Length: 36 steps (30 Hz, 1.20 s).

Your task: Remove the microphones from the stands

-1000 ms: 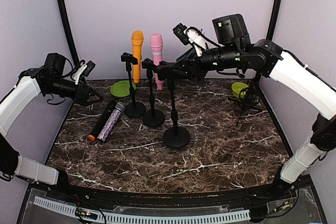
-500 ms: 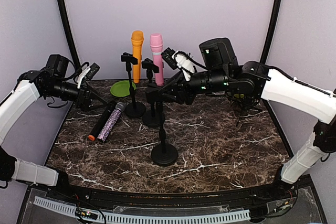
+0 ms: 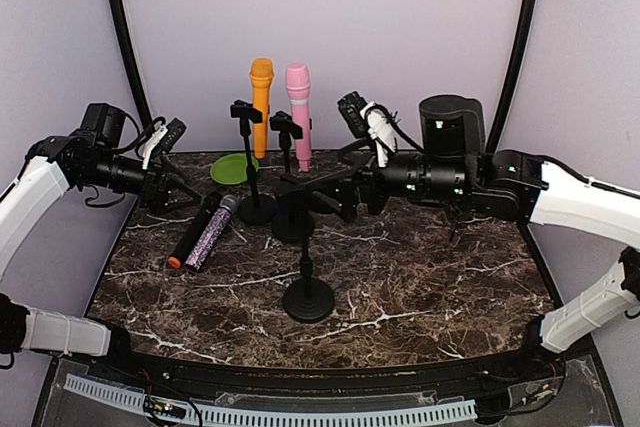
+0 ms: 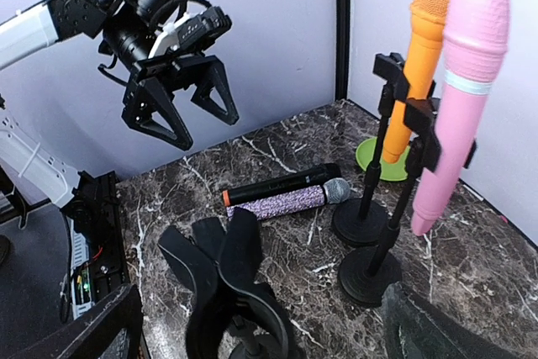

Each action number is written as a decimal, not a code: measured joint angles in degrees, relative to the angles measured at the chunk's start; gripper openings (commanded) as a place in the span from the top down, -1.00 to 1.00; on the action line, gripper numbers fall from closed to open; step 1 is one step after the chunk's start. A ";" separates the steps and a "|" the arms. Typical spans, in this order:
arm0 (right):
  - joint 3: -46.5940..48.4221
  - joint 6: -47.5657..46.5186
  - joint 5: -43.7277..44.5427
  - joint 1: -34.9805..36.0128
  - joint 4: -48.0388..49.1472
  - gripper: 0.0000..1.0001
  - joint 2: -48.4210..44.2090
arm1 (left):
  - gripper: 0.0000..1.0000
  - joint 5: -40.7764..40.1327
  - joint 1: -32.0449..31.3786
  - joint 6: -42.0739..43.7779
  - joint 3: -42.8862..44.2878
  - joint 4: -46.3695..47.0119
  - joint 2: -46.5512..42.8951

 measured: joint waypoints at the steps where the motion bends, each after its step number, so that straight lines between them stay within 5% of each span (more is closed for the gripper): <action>1: -1.46 0.59 0.42 0.00 0.76 -1.00 -1.86 | -0.71 0.11 0.00 0.00 0.02 0.00 -0.11; 8: -16.13 4.52 2.89 -0.07 5.01 -1.00 -18.58 | -0.72 0.44 0.00 -0.22 0.04 0.04 -0.07; 13: -29.94 7.89 3.74 -0.04 11.37 -0.78 -23.47 | -0.74 0.46 0.00 -1.05 0.04 0.24 0.00; 20: -39.98 11.41 4.33 2.32 25.03 -0.78 -8.15 | -0.74 0.26 0.00 -1.25 0.04 0.20 0.00; 24: -38.40 11.56 4.33 4.37 33.31 -0.44 2.03 | -0.75 0.04 0.00 -1.29 0.04 0.13 0.00; 36: -33.73 7.52 9.99 8.50 54.42 0.08 20.57 | -0.75 -0.46 0.00 -2.19 0.22 0.09 0.22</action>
